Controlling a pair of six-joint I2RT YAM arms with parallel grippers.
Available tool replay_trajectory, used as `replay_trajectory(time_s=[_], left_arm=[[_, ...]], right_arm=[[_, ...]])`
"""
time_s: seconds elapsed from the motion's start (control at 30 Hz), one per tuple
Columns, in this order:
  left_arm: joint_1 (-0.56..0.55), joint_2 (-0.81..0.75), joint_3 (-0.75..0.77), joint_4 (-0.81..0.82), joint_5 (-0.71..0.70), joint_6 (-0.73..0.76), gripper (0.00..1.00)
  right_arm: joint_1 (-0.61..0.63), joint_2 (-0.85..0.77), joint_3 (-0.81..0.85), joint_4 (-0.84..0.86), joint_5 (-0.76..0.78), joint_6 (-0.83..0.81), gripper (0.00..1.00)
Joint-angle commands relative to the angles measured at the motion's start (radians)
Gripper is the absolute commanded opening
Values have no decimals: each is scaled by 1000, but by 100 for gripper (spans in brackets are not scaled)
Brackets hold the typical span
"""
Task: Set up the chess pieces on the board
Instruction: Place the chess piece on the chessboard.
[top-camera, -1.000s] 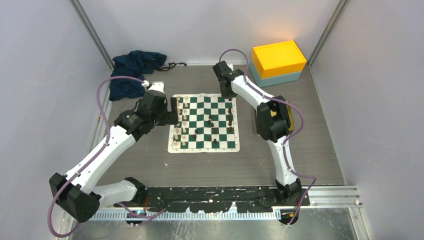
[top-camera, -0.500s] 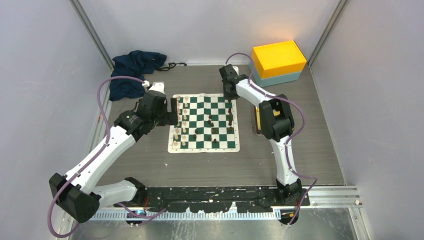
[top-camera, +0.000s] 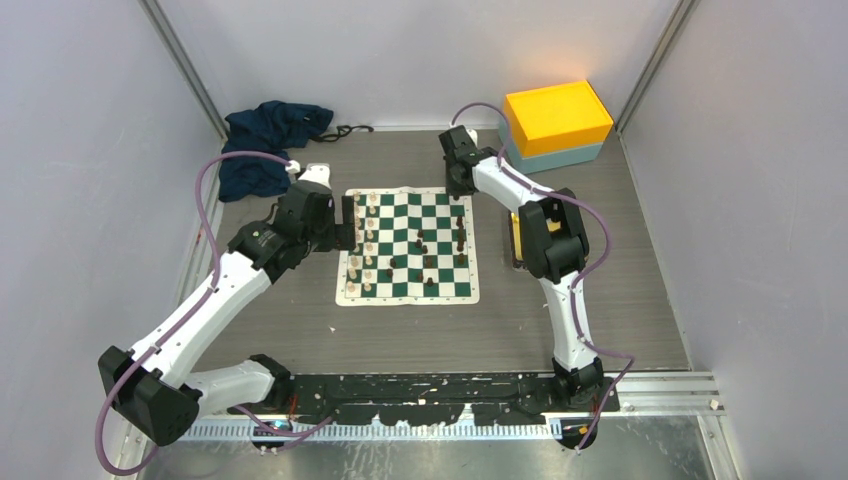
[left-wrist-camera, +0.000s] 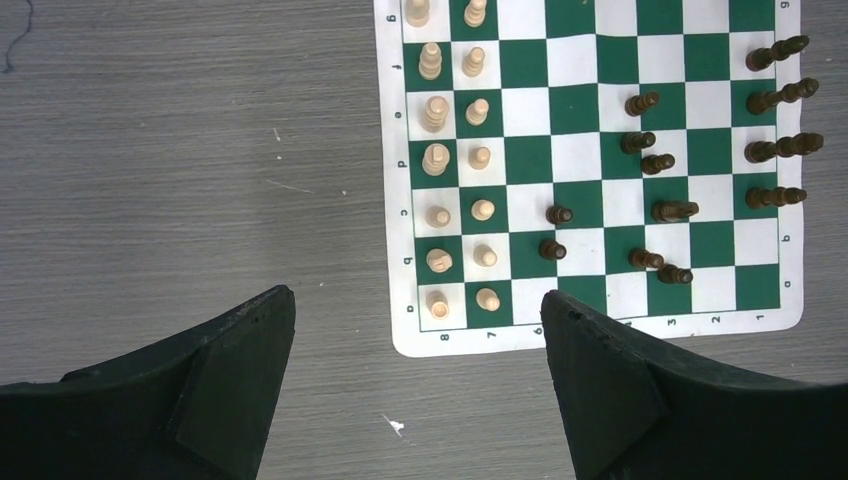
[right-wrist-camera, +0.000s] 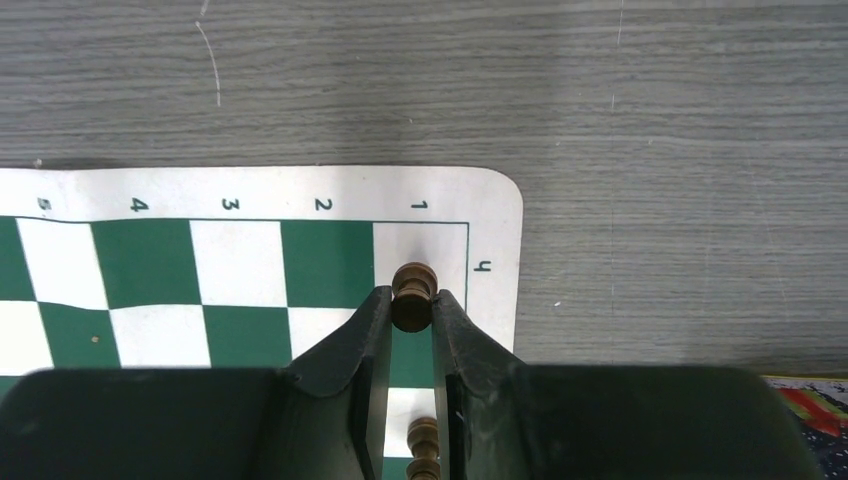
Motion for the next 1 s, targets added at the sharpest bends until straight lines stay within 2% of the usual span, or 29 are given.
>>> replay_trajectory(time_s=[0.0, 0.63, 0.83, 0.97], left_arm=[[5, -6, -2, 40, -21, 23, 94], [6, -1, -16, 49, -11, 15, 94], [5, 0, -15, 48, -8, 11, 95], [5, -4, -18, 46, -9, 5, 96]], right_arm=[[-4, -2, 71, 10, -4, 10, 1], [-7, 20, 37, 23, 5, 3, 6], [-7, 14, 27, 21, -2, 0, 34], [-8, 8, 25, 21, -6, -6, 44]])
